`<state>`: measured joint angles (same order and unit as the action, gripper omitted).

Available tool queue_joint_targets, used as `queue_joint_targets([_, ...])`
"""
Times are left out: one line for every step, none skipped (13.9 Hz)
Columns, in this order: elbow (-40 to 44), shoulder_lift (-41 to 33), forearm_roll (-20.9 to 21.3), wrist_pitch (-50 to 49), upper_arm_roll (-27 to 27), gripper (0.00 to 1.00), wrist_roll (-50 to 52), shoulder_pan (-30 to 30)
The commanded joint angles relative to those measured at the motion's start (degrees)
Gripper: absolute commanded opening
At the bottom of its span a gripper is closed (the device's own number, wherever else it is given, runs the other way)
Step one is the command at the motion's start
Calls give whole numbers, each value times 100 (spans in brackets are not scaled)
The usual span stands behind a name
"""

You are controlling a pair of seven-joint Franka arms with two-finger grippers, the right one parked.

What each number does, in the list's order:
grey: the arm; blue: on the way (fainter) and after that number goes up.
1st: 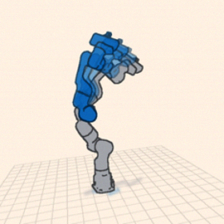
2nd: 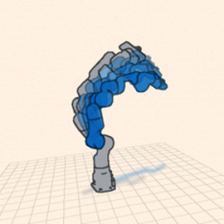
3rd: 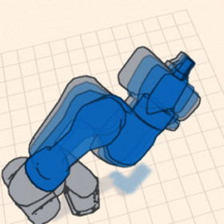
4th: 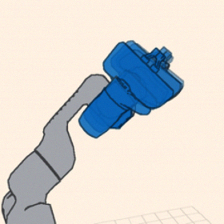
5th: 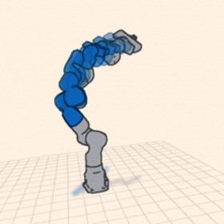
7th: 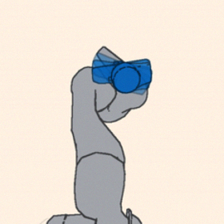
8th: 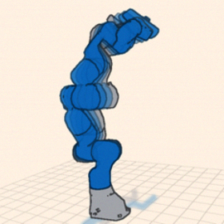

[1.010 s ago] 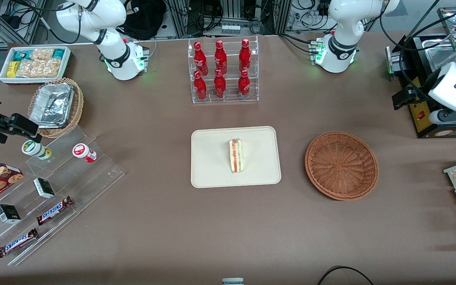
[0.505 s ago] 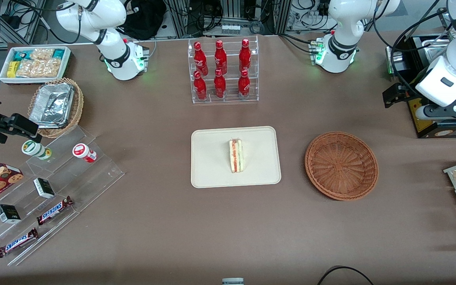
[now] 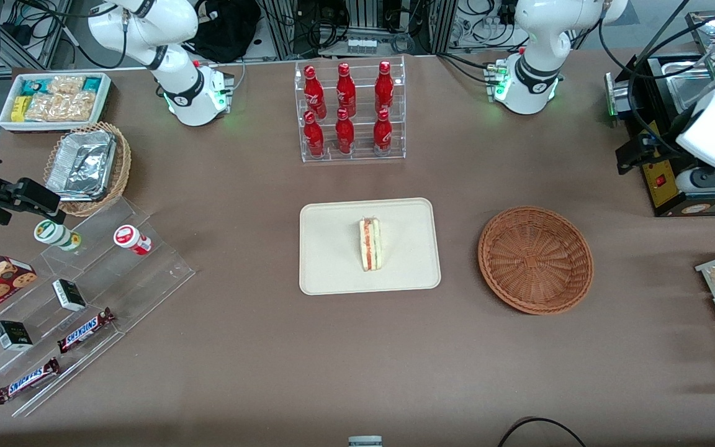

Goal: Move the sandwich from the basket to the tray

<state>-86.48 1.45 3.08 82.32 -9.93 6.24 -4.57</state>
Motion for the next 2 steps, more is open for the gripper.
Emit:
queue_joint_targets([641,392,-18,-155,61,100,97,123])
queue_joint_targets([624,374,-26,-164,61,100,53,105])
